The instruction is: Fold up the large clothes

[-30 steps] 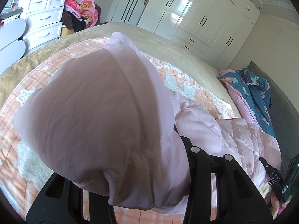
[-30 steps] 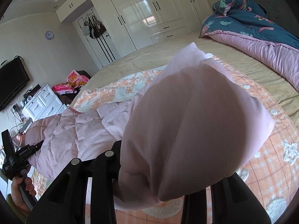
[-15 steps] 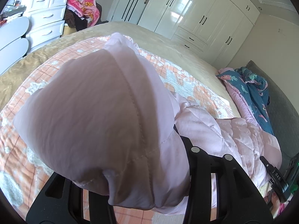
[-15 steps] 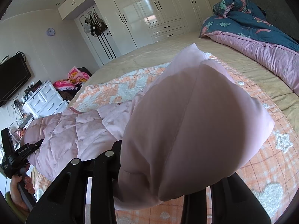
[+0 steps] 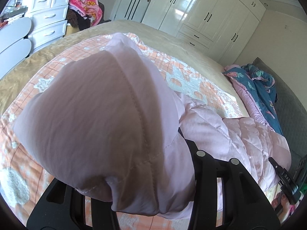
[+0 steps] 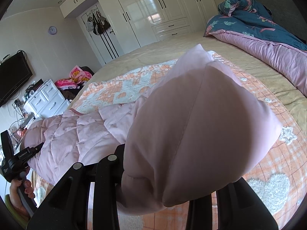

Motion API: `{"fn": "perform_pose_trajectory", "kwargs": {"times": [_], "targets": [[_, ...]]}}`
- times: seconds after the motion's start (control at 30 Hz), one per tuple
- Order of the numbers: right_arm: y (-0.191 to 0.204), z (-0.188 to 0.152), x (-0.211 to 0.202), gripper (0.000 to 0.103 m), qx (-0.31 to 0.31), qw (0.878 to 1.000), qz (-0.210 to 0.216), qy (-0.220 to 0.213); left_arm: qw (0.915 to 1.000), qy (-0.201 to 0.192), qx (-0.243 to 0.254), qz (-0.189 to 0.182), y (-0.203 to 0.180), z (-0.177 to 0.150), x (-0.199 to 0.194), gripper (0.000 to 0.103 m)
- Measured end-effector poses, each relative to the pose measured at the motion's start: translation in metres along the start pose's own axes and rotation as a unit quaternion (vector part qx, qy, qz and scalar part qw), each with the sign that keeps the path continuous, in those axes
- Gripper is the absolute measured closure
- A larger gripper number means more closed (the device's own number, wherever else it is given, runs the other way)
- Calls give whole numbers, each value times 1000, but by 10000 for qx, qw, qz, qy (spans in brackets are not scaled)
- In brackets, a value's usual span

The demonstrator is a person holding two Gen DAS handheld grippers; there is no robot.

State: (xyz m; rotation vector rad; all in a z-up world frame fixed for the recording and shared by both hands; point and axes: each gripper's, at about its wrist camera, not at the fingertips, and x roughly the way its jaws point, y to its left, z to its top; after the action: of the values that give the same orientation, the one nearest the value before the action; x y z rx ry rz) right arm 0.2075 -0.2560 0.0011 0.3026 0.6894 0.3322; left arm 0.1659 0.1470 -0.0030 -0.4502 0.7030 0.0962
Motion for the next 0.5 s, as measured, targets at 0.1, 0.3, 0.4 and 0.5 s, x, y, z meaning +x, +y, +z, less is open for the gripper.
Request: {"fn": "perform_pose_trajectory", "kwargs": {"times": [0.1,0.3,0.4,0.5], "targets": [[0,-7,-3,71,22,10000,-8,16,10000,32,2,14,4,-5,-1,68],[-7,-24,-5,70,155,9999,-36,6,9999,97,56,67,10,-19,-2,67],[-10,-31,-4,70,184,9998,-62,20,9998,138,52,104,13,-27,0,67],[-16,-39,0,70,269,9995,-100,93,9997,160,70,143,13,-32,2,66]]}}
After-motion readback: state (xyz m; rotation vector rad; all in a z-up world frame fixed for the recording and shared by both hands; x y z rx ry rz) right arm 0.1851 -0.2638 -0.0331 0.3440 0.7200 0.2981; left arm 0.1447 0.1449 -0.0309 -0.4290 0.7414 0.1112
